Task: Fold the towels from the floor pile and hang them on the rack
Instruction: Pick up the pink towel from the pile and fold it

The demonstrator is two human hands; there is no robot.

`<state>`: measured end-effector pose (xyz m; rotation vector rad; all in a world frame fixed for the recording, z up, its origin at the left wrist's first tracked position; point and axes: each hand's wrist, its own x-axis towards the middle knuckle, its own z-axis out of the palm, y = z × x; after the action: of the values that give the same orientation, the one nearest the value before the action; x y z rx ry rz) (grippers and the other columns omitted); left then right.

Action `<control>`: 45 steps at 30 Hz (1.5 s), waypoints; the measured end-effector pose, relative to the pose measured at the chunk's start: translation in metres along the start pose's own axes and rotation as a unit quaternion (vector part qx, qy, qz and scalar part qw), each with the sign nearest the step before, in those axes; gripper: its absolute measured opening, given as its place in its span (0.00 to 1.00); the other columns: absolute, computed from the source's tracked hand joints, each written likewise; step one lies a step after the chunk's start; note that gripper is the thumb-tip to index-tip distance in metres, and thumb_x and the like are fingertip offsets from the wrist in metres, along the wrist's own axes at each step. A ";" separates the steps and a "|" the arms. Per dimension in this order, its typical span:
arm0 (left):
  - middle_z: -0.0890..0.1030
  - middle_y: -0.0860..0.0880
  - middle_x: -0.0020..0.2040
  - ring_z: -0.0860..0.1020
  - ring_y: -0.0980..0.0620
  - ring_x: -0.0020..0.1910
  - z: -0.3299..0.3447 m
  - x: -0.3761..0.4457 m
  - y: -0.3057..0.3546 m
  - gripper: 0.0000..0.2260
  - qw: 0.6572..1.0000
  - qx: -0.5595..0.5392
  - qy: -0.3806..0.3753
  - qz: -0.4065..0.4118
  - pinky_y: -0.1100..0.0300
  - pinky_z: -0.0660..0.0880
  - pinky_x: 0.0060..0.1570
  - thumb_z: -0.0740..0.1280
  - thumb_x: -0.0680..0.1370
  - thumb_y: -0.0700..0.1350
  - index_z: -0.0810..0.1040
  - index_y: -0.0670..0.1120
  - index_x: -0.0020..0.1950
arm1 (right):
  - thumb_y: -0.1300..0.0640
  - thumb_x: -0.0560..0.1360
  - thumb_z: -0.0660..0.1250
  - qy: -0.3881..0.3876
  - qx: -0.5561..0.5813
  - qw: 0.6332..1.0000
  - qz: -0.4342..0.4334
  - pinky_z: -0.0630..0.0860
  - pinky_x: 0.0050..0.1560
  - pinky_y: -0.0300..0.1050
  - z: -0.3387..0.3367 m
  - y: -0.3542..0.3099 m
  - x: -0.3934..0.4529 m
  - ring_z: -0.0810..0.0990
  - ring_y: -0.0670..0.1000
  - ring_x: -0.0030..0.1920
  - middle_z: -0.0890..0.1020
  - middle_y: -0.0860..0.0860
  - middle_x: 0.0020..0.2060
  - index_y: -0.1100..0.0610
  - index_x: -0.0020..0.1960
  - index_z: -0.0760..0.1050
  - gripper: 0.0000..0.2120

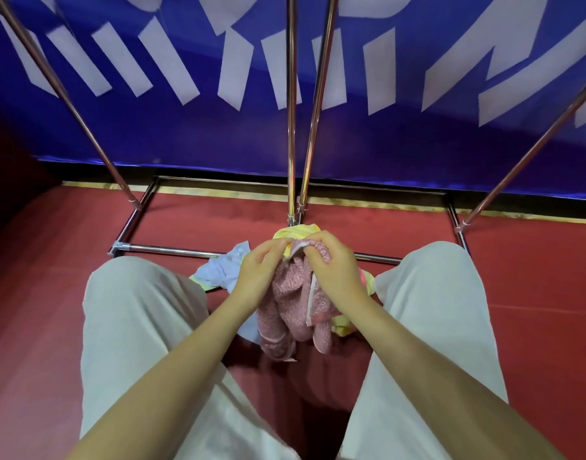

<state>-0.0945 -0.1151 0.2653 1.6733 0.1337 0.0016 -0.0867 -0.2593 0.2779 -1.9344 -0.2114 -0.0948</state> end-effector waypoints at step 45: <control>0.75 0.44 0.35 0.70 0.45 0.39 -0.057 0.014 -0.015 0.16 0.958 0.268 0.102 0.005 0.56 0.59 0.39 0.55 0.83 0.41 0.71 0.39 0.37 | 0.66 0.74 0.58 0.156 0.179 0.927 0.291 0.69 0.44 0.41 -0.047 0.027 0.019 0.75 0.48 0.43 0.77 0.49 0.41 0.58 0.43 0.76 0.10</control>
<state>-0.0862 -0.0559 0.2559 2.2151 0.3013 0.1595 -0.0616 -0.3110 0.2738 -1.5192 0.5269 0.0318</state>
